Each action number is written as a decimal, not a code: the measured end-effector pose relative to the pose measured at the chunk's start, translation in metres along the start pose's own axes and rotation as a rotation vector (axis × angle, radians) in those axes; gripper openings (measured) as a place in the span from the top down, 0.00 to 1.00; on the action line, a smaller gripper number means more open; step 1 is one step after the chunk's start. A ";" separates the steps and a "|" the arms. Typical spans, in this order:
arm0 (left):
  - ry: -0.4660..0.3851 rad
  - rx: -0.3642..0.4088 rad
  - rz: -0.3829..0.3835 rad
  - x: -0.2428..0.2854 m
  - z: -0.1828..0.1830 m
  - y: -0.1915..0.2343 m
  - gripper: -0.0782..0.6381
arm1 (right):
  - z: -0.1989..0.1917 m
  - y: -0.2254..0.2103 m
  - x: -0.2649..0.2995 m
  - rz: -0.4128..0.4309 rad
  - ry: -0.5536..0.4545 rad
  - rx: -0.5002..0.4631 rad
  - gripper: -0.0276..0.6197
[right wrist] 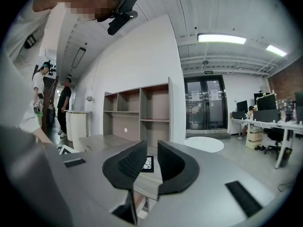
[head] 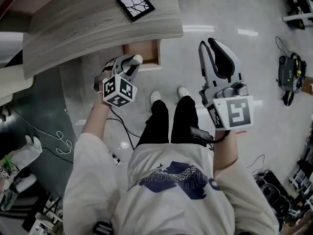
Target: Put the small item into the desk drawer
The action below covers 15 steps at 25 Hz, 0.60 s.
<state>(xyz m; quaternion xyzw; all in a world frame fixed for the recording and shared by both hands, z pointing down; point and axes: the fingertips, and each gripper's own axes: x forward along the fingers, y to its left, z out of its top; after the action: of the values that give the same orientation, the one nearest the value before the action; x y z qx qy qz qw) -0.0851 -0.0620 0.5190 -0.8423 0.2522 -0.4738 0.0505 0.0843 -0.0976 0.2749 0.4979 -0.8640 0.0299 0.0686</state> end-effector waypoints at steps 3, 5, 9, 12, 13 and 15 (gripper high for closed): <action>0.024 0.035 -0.035 0.018 -0.011 -0.005 0.70 | -0.013 0.002 0.007 -0.007 0.014 0.000 0.86; 0.039 0.056 -0.056 0.028 -0.018 -0.008 0.70 | -0.023 0.003 0.011 -0.008 0.029 -0.004 0.86; 0.063 0.089 -0.087 0.052 -0.028 -0.012 0.70 | -0.039 0.002 0.020 -0.008 0.043 -0.001 0.86; 0.087 0.115 -0.111 0.070 -0.035 -0.016 0.70 | -0.050 0.000 0.024 -0.012 0.053 0.003 0.86; 0.097 0.123 -0.117 0.076 -0.038 -0.017 0.70 | -0.053 -0.001 0.025 -0.013 0.057 0.004 0.86; 0.117 0.131 -0.128 0.088 -0.044 -0.018 0.70 | -0.061 -0.002 0.029 -0.013 0.066 0.006 0.86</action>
<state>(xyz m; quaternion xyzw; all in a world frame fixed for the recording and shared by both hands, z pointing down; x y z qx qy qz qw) -0.0776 -0.0809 0.6171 -0.8224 0.1689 -0.5400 0.0604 0.0773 -0.1159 0.3394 0.5023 -0.8580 0.0483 0.0957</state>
